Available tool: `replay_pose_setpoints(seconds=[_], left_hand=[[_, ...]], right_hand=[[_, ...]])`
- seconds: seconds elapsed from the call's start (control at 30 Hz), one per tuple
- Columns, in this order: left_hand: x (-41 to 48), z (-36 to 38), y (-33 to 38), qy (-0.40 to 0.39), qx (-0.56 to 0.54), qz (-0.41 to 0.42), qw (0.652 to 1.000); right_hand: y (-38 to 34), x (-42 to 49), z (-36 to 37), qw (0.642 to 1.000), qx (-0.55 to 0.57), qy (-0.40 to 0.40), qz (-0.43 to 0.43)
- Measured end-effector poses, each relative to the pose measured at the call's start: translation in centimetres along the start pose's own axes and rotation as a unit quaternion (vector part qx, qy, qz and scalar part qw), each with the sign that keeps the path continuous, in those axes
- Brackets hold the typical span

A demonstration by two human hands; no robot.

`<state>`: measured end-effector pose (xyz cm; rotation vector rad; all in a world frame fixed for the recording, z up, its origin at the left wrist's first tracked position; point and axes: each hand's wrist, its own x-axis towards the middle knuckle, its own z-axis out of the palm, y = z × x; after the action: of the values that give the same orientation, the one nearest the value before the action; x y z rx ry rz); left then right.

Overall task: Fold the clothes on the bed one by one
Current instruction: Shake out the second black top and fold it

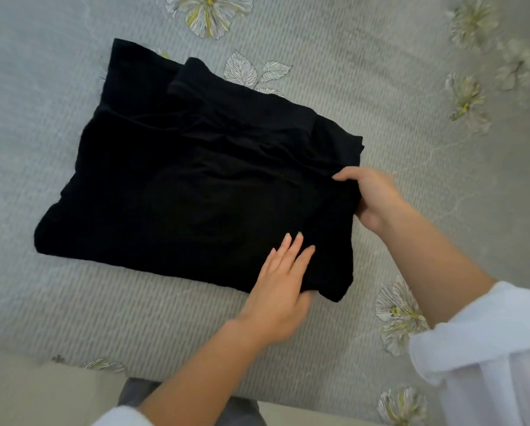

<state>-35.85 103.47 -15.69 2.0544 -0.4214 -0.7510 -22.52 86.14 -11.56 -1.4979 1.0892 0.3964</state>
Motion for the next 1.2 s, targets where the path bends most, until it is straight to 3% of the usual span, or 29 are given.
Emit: replay_pose_setpoints(seconds=[0.07, 0.17, 0.33, 0.47, 0.57, 0.63, 0.7, 0.77, 0.83, 0.87, 0.97, 1.1, 1.2], left_hand=[[-1.2, -2.6, 0.5, 0.041, -0.171, -0.021, 0.984], [-3.2, -6.7, 0.6, 0.138, -0.320, -0.029, 0.937], [-5.6, -13.2, -1.2, 0.265, -0.509, -0.078, 0.815], [-7.7, -16.2, -4.7, 0.359, -0.574, -0.124, 0.726], [-9.4, -17.2, -7.5, 0.414, -0.578, -0.168, 0.683], [-10.5, -17.2, -9.3, 0.419, -0.575, -0.234, 0.662], [-11.4, -16.7, -10.7, 0.405, -0.555, -0.308, 0.658], [-11.9, -16.1, -11.6, 0.366, -0.526, -0.376, 0.669], [-11.8, -15.6, -11.6, 0.302, -0.524, -0.415, 0.680], [-11.5, -15.3, -11.3, 0.283, -0.528, -0.413, 0.686], [-10.2, -14.8, -10.0, 0.302, -0.481, -0.354, 0.743], [-8.1, -15.6, -7.8, 0.370, -0.441, -0.291, 0.764], [-8.2, -16.9, -7.5, 0.437, -0.410, -0.256, 0.758]], right_hand=[[-1.4, -1.5, 0.7, 0.997, 0.049, -0.062, 0.018], [-3.7, -3.4, 3.3, 0.989, 0.110, -0.103, 0.001], [-7.4, -6.1, 11.5, 0.978, 0.109, -0.129, -0.119], [-8.9, -8.0, 19.4, 0.961, -0.007, -0.178, -0.212], [-8.5, -8.4, 23.3, 0.936, -0.112, -0.245, -0.228], [-7.3, -8.2, 24.2, 0.924, -0.184, -0.238, -0.236], [-6.0, -7.6, 23.7, 0.928, -0.218, -0.150, -0.263], [-4.6, -6.4, 22.1, 0.929, -0.237, -0.011, -0.285], [-3.5, -5.3, 20.3, 0.938, -0.226, 0.077, -0.249], [-3.1, -4.9, 19.6, 0.954, -0.205, 0.075, -0.205], [-2.2, -4.2, 19.1, 0.987, -0.131, -0.041, -0.080], [-2.1, -3.8, 19.0, 0.985, -0.126, -0.033, -0.110], [-1.4, -4.9, 17.3, 0.982, -0.165, -0.026, -0.093]])
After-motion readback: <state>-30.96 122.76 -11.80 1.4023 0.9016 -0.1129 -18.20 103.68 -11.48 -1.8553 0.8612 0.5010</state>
